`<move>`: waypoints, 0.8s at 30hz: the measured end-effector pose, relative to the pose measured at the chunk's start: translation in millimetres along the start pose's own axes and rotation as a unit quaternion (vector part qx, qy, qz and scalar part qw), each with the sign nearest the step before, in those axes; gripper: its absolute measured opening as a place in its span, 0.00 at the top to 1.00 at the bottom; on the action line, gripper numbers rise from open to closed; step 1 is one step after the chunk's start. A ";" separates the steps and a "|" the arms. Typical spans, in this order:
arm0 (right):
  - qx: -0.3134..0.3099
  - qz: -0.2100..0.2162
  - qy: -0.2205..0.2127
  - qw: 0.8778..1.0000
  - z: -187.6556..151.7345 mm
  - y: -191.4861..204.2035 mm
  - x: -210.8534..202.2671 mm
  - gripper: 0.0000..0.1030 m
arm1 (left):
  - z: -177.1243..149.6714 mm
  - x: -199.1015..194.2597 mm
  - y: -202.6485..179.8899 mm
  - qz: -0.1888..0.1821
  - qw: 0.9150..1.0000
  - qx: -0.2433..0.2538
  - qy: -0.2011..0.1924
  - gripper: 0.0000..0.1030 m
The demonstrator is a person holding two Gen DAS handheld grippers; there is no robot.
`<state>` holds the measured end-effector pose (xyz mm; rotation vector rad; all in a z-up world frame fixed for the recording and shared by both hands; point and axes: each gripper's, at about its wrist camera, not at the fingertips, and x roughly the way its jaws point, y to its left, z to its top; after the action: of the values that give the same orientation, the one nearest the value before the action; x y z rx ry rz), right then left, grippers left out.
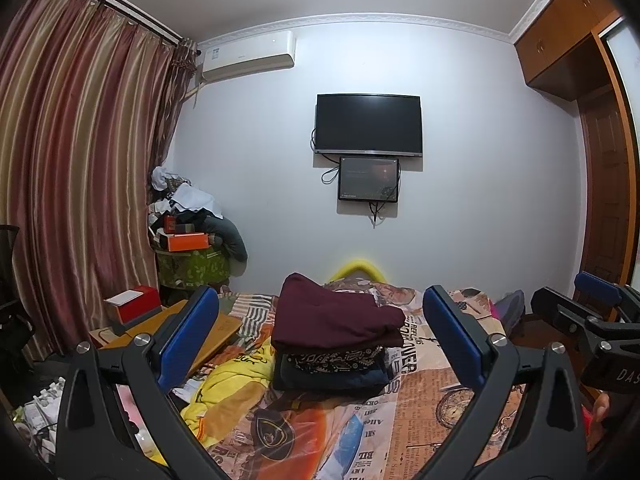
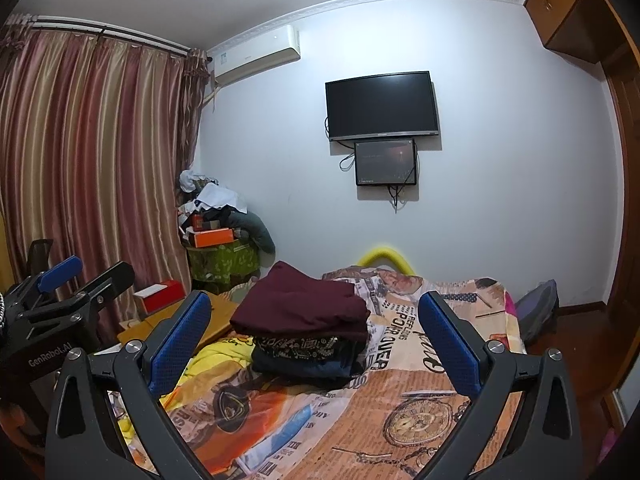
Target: Fold large clothes
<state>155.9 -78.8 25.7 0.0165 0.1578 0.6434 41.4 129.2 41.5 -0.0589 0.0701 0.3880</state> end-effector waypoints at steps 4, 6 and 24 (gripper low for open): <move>0.003 0.000 0.000 1.000 0.8 -1.9 -0.8 0.00 | -0.3 0.1 0.1 -0.002 1.000 0.000 0.002 0.00; 0.005 0.001 0.000 1.000 1.3 -2.6 -1.0 0.00 | -0.2 -0.7 0.2 -0.005 1.000 -0.001 0.004 0.00; 0.002 0.002 0.005 1.000 0.1 0.1 2.1 0.00 | 3.0 -0.3 -0.9 -0.026 0.999 -0.015 0.017 0.00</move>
<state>157.5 -77.4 25.6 0.0171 0.1681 0.6463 41.6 128.4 44.5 -0.0960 0.0960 0.3366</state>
